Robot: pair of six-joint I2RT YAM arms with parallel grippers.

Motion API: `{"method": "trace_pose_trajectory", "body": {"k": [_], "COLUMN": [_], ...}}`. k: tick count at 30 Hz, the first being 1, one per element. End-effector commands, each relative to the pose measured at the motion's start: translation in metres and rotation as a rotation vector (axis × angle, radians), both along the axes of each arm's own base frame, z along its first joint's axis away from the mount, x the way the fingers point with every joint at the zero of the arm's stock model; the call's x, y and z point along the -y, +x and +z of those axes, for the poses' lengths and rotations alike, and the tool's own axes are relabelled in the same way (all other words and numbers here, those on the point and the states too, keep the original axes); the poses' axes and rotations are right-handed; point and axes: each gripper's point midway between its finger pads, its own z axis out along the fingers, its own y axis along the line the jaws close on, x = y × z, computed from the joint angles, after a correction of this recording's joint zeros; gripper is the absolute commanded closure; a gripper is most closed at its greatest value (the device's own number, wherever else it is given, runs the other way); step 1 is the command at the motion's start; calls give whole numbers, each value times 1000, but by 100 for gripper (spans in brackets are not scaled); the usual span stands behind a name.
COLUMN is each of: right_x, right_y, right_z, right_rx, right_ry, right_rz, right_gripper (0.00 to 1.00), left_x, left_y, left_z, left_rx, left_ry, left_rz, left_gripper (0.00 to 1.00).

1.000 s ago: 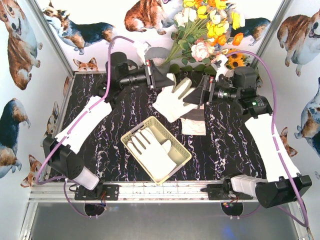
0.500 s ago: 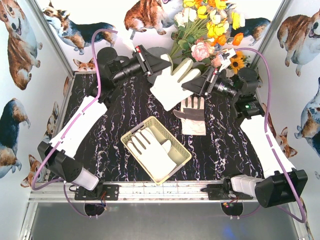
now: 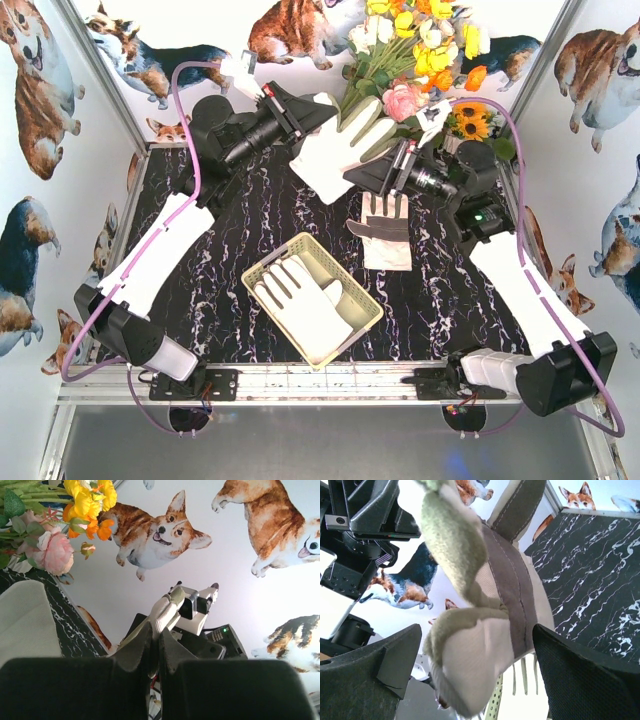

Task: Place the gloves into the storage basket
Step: Pick up the glove from the center of the board.

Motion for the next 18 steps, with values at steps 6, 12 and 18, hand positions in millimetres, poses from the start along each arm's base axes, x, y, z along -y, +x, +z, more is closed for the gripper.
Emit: {"method": "trace_pose_trajectory", "body": {"k": [6, 12, 18], "right_x": [-5, -5, 14], "right_y": [26, 35, 24], "right_z": [21, 23, 0], "right_rx": [150, 146, 87], "right_ry": [40, 13, -111], "right_rz": [-85, -99, -77], "right_gripper": [15, 76, 100], "left_x": [1, -3, -9], "left_y": [-10, -6, 1], "left_z": [30, 13, -30], "left_rx": [34, 14, -16], "left_ry": [-102, -60, 97], "left_rz": [-4, 33, 72], "left_gripper": [100, 100, 78]}}
